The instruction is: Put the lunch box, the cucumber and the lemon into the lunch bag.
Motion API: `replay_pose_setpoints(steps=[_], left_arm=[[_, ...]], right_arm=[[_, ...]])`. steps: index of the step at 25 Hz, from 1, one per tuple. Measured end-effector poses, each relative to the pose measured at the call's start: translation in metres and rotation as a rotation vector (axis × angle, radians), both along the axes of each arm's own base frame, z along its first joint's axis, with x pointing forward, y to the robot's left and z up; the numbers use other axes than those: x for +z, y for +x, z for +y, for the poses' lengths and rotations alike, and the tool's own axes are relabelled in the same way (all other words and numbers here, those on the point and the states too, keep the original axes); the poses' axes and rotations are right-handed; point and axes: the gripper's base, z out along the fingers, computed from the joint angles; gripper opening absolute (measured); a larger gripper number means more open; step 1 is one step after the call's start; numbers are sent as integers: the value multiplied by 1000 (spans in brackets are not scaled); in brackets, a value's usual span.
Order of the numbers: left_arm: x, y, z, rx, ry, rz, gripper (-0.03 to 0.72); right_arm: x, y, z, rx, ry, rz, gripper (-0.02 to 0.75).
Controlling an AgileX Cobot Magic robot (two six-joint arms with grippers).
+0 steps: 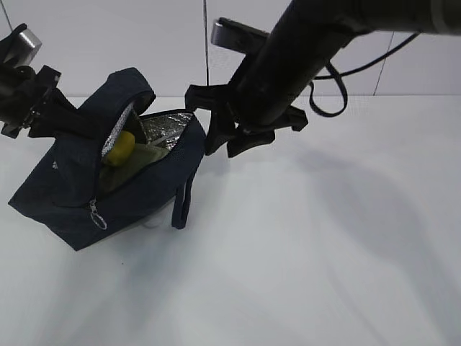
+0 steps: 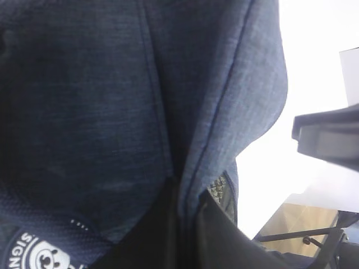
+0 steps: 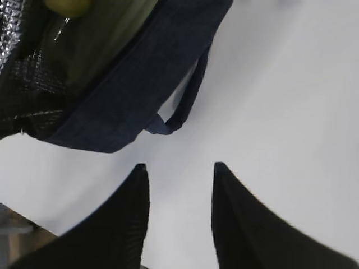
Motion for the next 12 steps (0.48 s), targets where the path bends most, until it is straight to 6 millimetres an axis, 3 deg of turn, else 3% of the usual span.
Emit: replay_pose_setpoints(steps=[5,12], left_arm=[[0,0,0,0,0,0,0],[0,0,0,0,0,0,0]], right_arm=[[-26,5,6,-112,126,-12,237],[-38,15,14,-200,223,-14,230]])
